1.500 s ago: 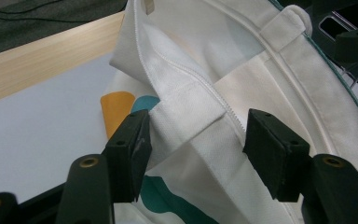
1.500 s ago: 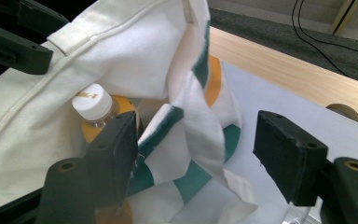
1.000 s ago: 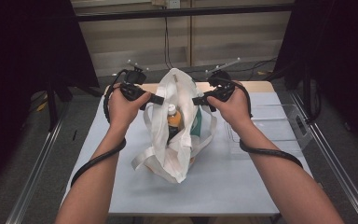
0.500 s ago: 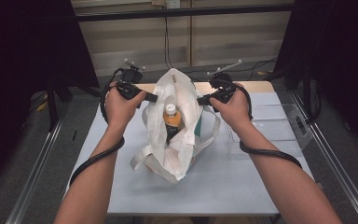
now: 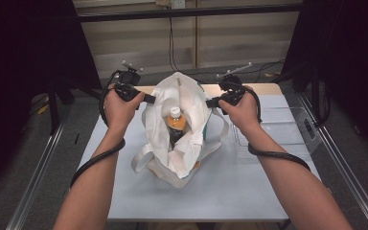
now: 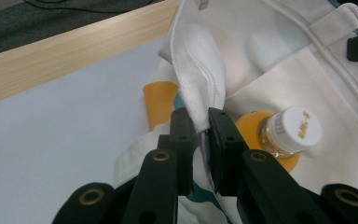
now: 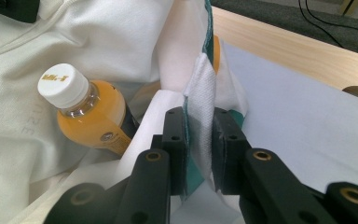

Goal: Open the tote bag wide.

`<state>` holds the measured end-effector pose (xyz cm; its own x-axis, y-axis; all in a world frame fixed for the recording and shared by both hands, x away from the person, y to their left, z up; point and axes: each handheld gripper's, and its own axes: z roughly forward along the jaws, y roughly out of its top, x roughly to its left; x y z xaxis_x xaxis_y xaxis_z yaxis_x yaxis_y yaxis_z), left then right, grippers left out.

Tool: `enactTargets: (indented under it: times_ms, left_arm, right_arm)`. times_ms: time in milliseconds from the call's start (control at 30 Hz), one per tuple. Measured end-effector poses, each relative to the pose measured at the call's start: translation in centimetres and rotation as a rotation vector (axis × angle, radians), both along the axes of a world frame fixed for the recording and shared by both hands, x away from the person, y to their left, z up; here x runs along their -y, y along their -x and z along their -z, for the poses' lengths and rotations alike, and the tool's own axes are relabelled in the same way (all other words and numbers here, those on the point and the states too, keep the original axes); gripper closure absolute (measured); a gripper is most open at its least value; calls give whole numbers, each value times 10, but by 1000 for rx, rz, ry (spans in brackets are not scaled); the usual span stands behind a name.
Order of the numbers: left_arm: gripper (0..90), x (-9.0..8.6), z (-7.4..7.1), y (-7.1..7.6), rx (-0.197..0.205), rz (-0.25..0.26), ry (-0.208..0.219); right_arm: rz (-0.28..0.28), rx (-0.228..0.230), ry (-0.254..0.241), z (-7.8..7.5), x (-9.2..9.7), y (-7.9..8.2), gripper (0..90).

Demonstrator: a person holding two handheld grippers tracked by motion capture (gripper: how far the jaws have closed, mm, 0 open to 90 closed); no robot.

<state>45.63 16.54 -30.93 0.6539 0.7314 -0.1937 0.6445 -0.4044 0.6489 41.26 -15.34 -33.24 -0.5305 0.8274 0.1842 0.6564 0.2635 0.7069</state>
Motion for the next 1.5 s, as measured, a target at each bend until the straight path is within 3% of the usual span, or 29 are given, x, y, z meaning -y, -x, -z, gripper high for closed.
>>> enactTargets:
  times_ms: [67, 133, 567, 1000, 1267, 1500]
  left_arm:
    - [810, 0, 3, -1, 3, -21, 11]
    - [810, -2, 4, -4, -1, -1, -2]
    - [810, -3, 12, -16, -16, -13, 1]
    - [810, 6, 14, -12, -2, -16, 13]
    - [810, 10, 13, -12, 3, -10, -14]
    - [810, 10, 20, -15, -5, -20, -34]
  right_arm:
    - [4, -4, -8, 2, 1, -2, 780]
    - [3, -8, -12, 4, 2, -3, 780]
    - [16, -17, -22, 13, 7, -12, 774]
    - [30, -31, -43, 19, 9, -15, 774]
    - [51, -46, -83, 27, 15, -15, 775]
    - [53, -60, -84, 33, 19, -19, 774]
